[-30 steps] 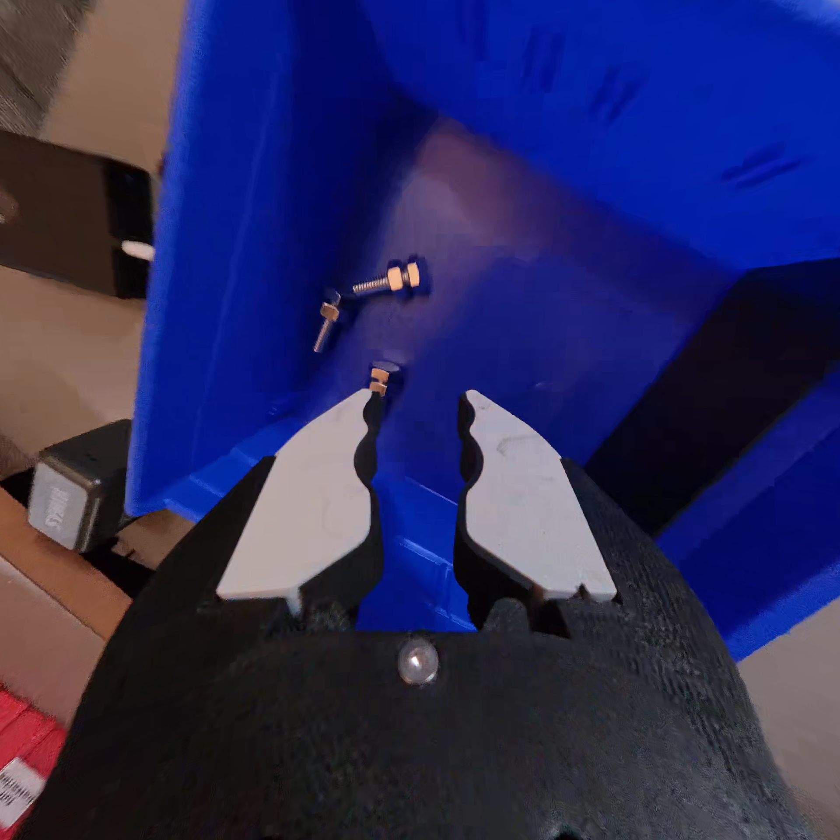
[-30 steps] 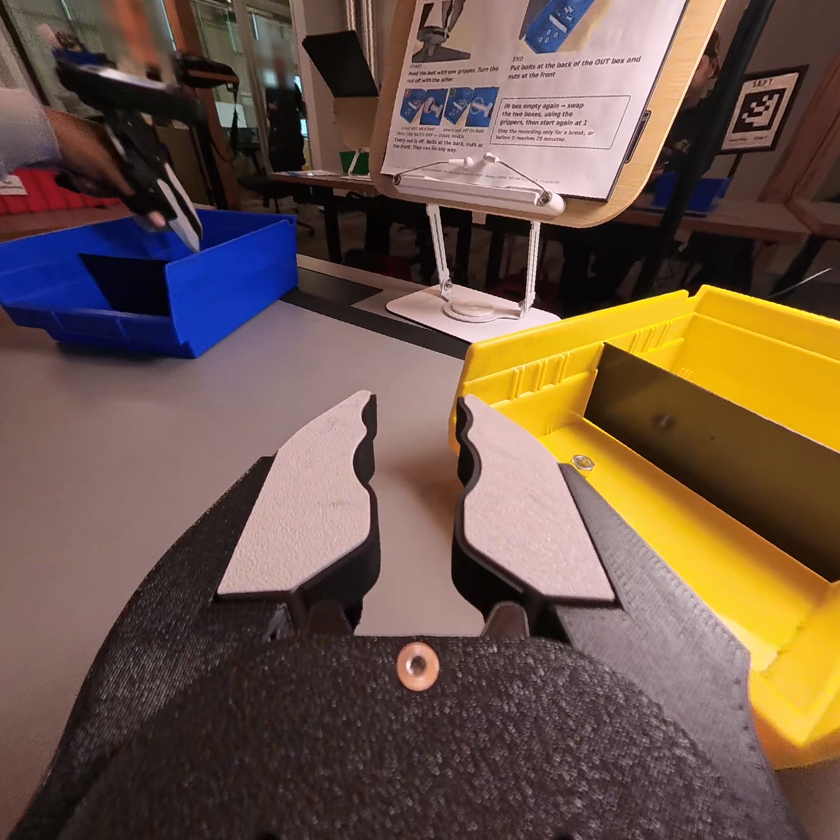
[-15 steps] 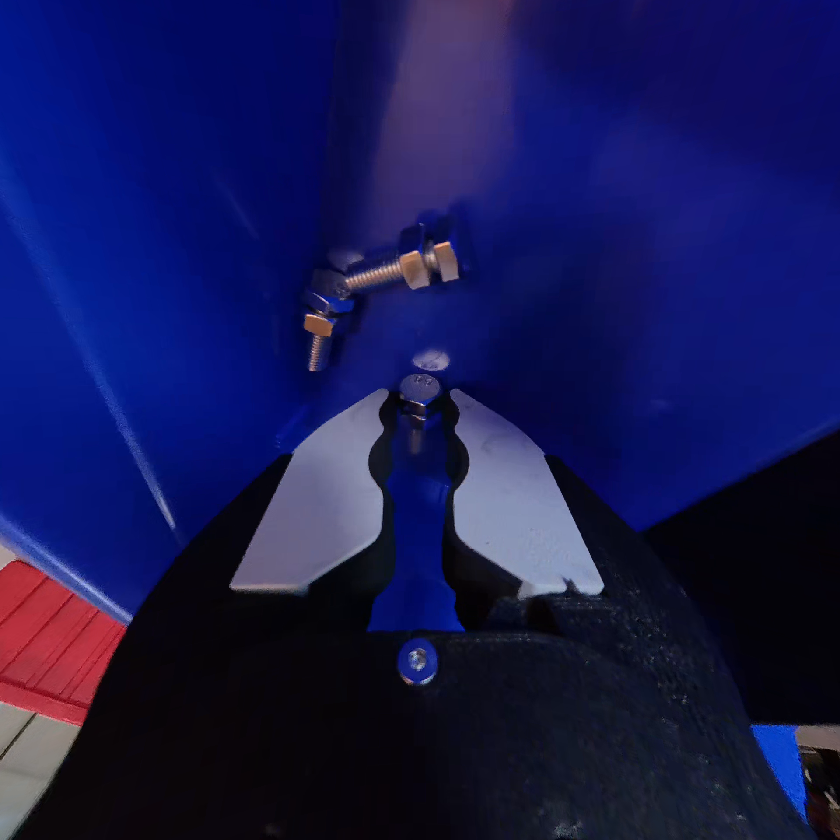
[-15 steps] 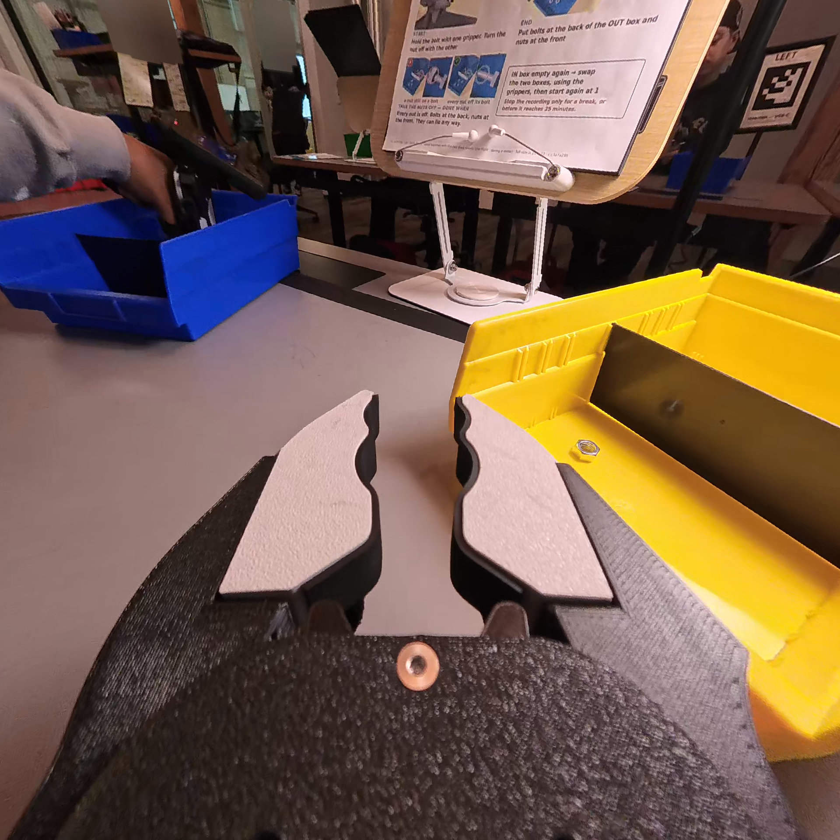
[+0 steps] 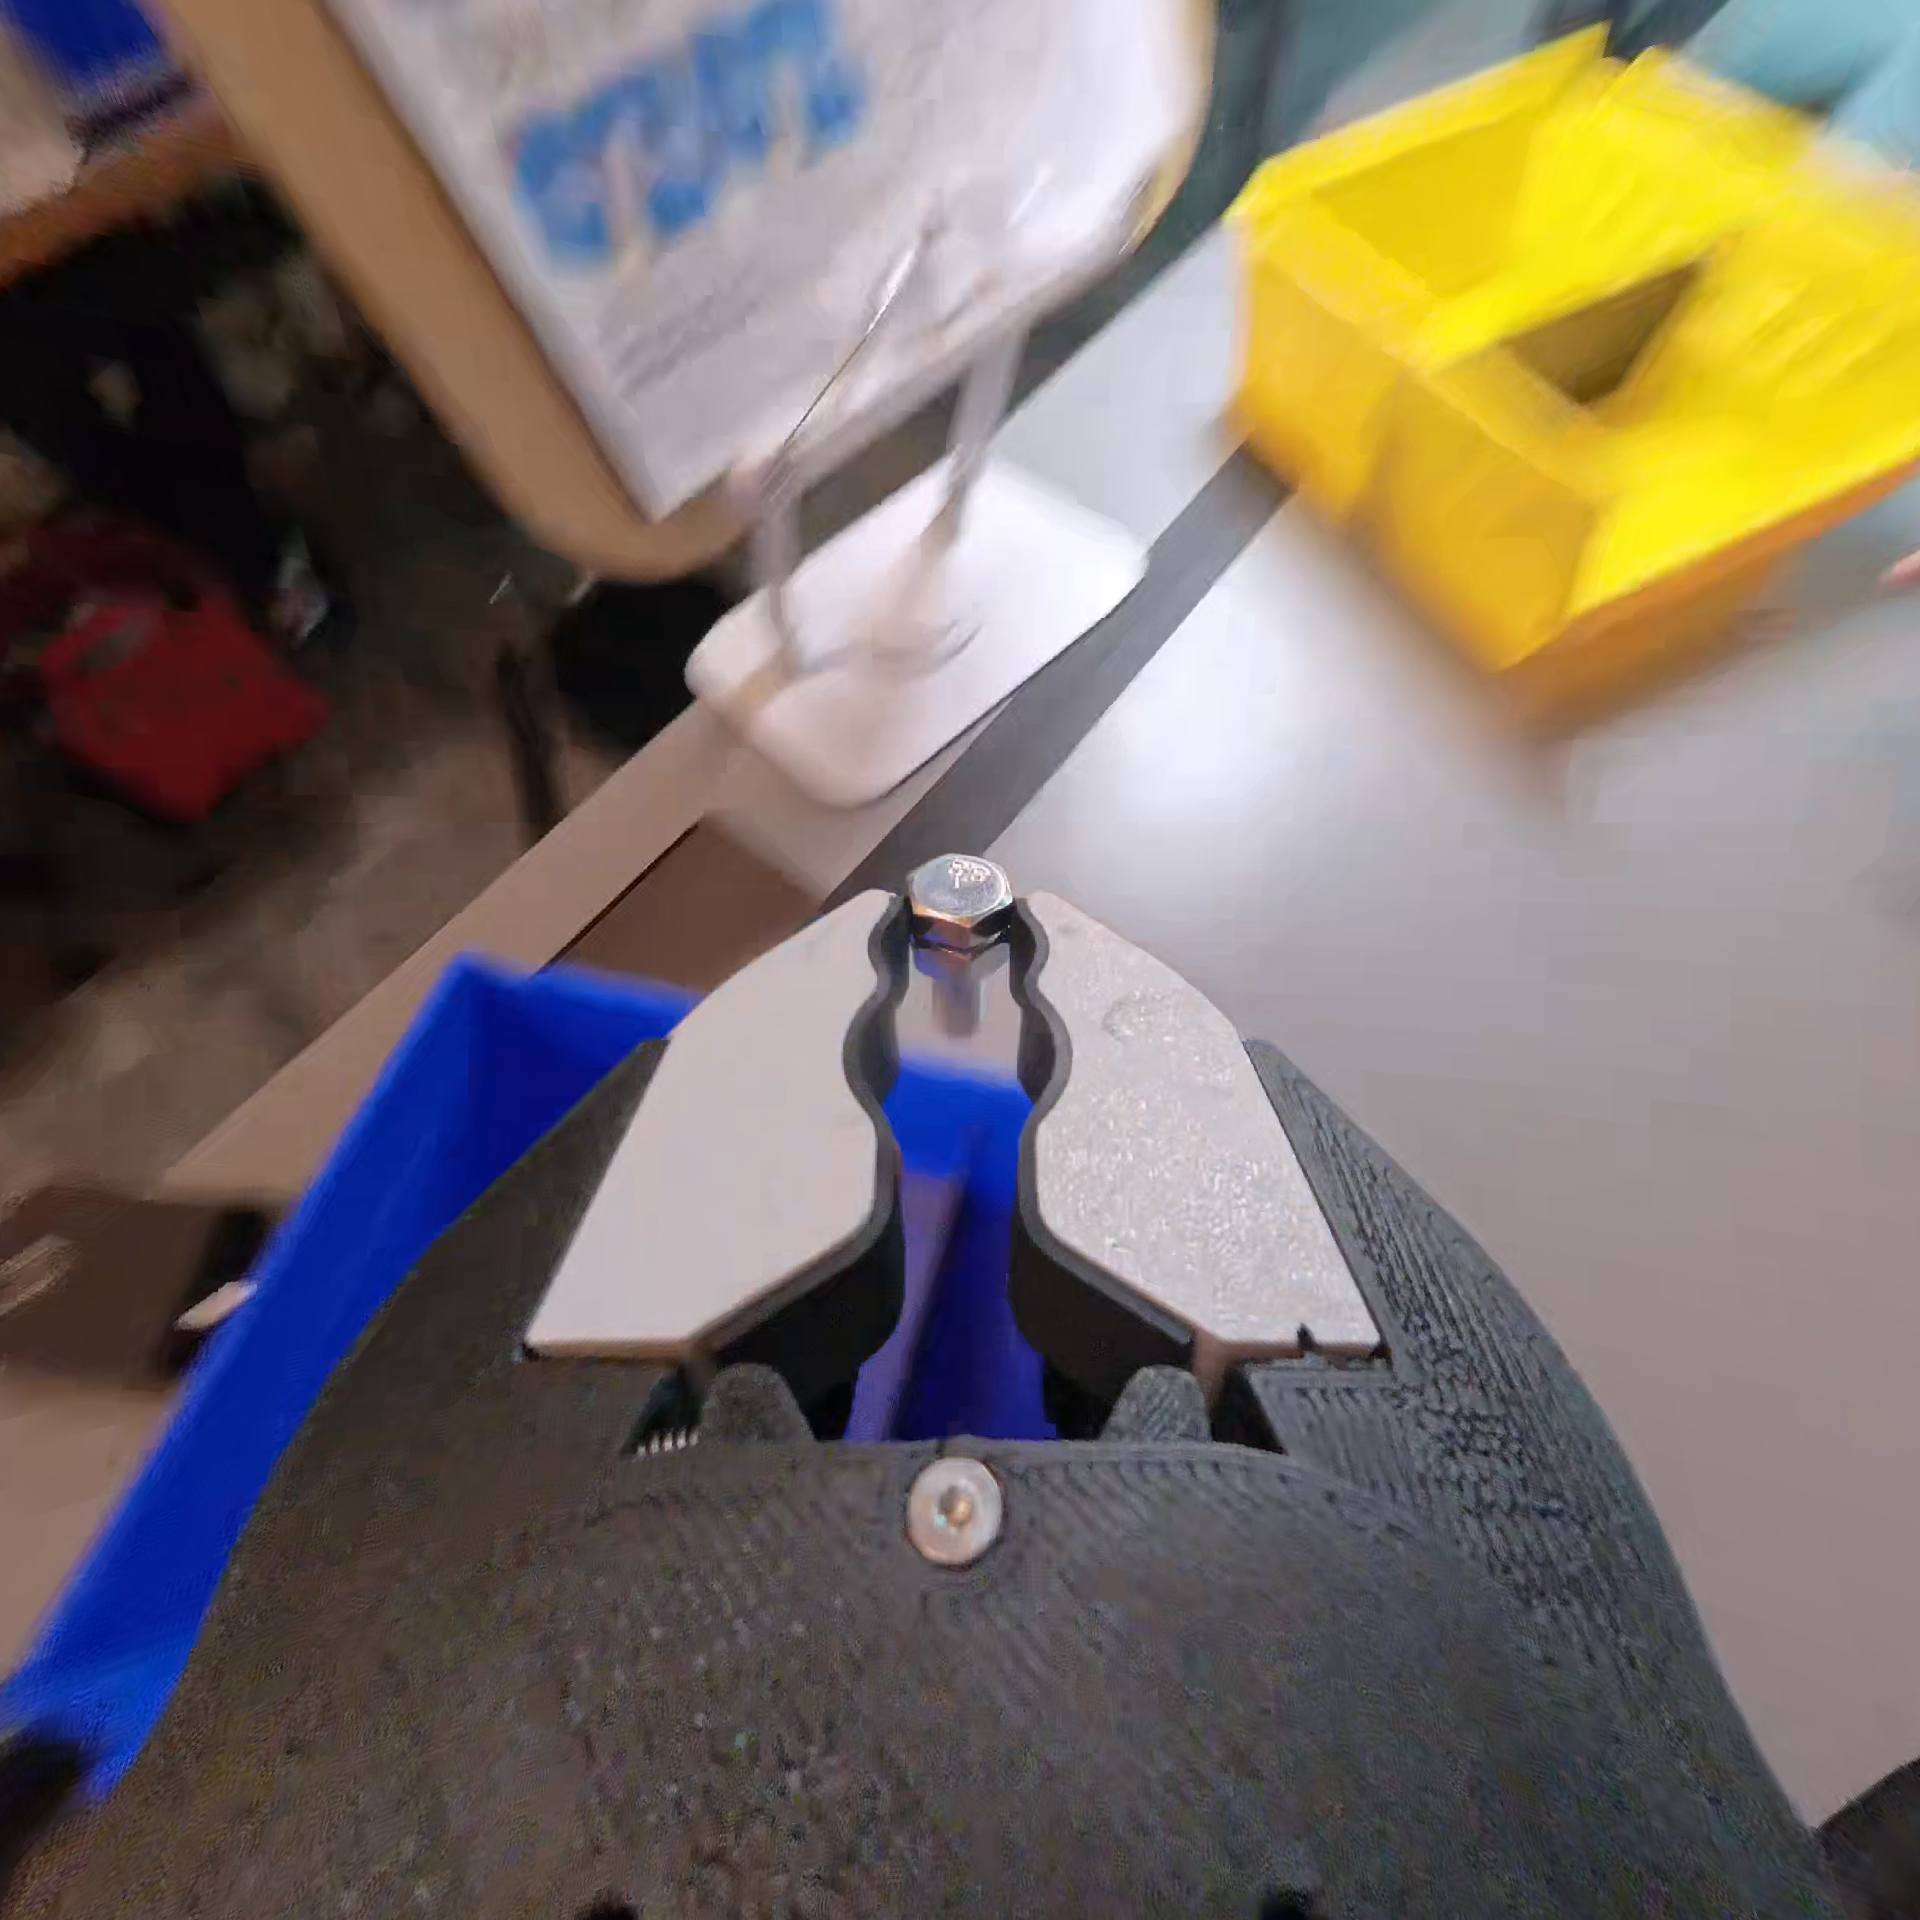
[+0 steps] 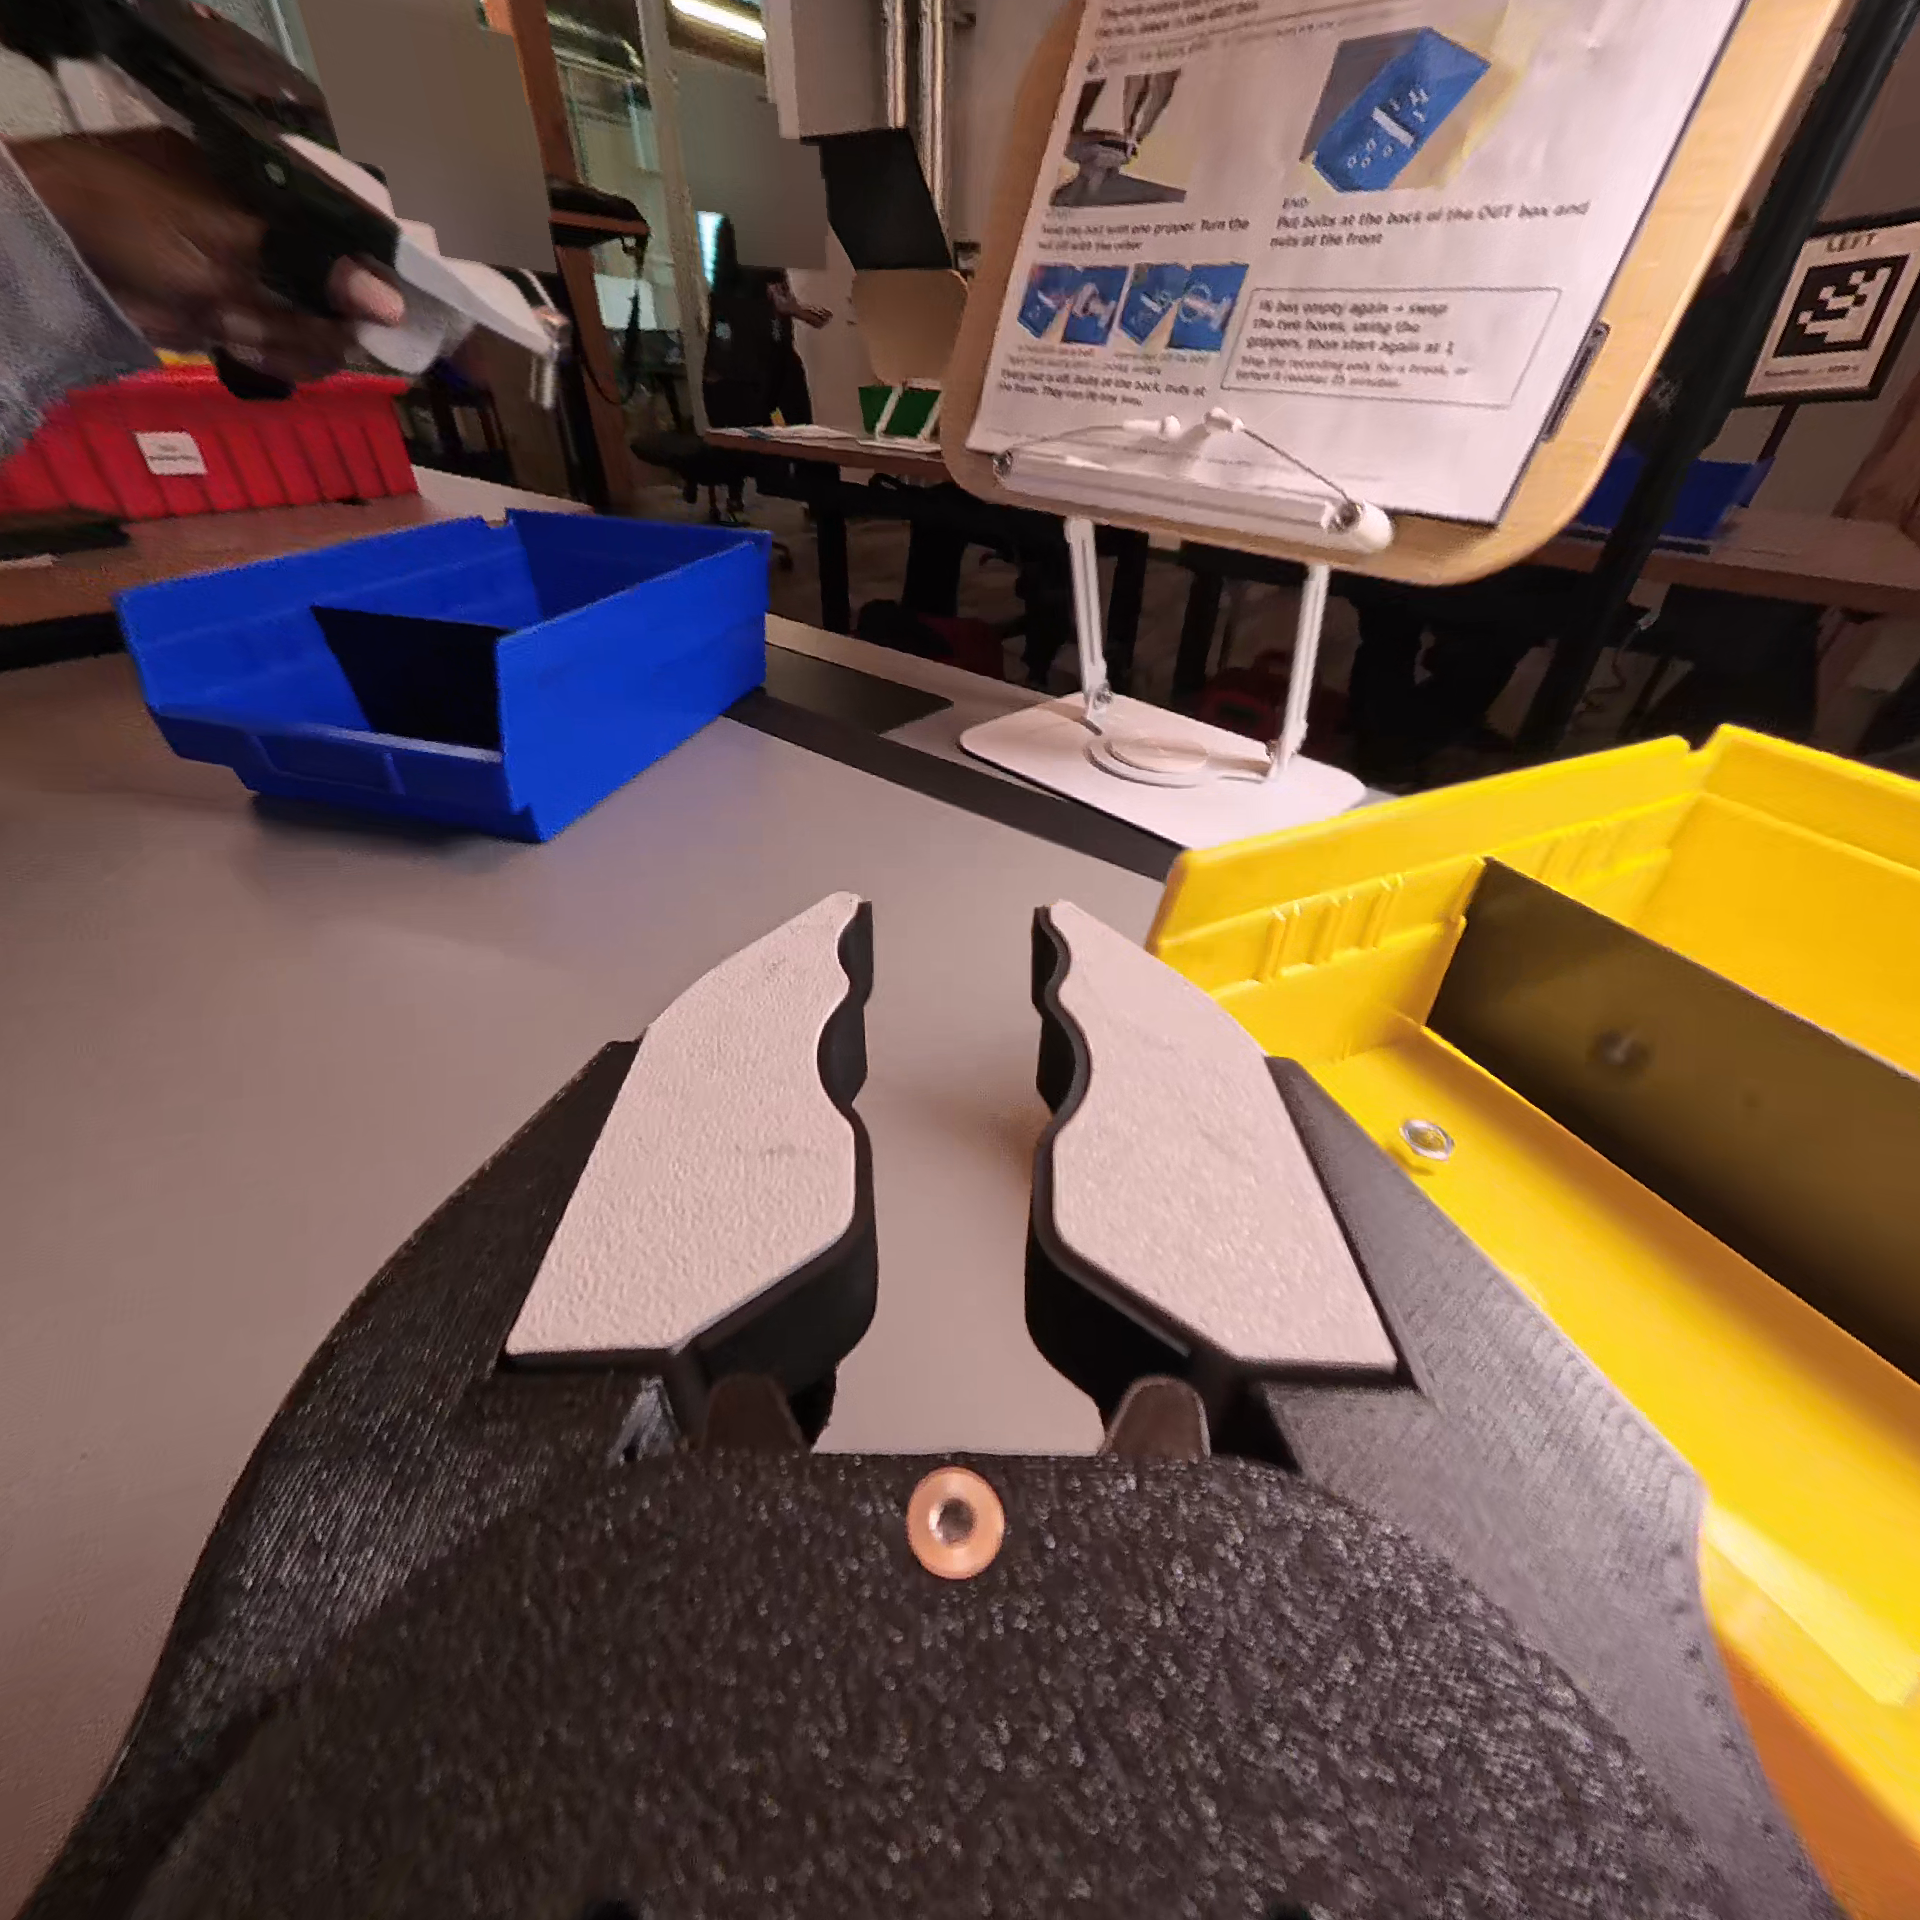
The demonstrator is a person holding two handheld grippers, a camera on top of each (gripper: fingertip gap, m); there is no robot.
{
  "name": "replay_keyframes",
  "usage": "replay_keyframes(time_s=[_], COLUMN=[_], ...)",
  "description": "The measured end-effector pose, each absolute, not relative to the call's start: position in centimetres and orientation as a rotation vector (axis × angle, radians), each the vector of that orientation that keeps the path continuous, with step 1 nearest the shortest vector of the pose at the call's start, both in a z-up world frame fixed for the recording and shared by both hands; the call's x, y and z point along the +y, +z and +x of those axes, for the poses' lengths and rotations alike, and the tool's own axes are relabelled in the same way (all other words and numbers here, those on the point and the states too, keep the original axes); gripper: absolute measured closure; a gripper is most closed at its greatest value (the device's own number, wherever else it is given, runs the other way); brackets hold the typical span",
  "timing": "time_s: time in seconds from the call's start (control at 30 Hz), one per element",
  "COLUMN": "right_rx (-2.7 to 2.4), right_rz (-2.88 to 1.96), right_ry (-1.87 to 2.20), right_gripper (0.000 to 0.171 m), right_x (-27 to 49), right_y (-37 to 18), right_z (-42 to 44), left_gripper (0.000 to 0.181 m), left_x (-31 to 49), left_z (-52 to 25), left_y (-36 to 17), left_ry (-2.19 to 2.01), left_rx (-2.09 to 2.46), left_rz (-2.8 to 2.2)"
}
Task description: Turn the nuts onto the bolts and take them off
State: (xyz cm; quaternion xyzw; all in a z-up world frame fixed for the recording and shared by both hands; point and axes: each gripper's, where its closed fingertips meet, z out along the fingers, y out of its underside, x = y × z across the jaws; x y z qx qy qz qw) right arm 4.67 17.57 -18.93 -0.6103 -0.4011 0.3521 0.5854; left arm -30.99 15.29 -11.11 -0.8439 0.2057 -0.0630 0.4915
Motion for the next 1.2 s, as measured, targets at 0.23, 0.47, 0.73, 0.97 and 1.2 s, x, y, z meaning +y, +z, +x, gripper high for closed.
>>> replay_keyframes(time_s=[0.23,0.47,0.73,0.97,1.2], right_rx=[-1.053,-1.146,-1.165,-1.480,-1.847], right_rz=[-1.143,-0.996,-0.948,-1.026,-1.183], right_ry=[0.829,0.801,0.762,0.856,0.834], right_gripper=[0.143,0.141,0.161,0.161,0.162], right_x=[13.6,9.9,10.0,10.1,9.8], right_y=[-10.2,-6.2,-6.6,-8.3,-12.7], right_z=[-1.5,-7.7,-8.0,-5.7,-1.9], left_gripper=[0.162,0.163,0.163,0.162,0.152], left_x=[11.1,10.0,10.3,9.6,9.4], left_z=[-14.9,-8.8,-7.7,-6.7,-5.2], left_y=[-6.7,-4.2,-5.6,-8.7,-13.7], left_ry=[-0.968,-1.404,-1.498,-1.221,-0.710], left_rx=[0.341,0.152,0.111,0.487,0.855], left_rz=[-1.499,-1.150,-1.113,-1.363,-1.631])
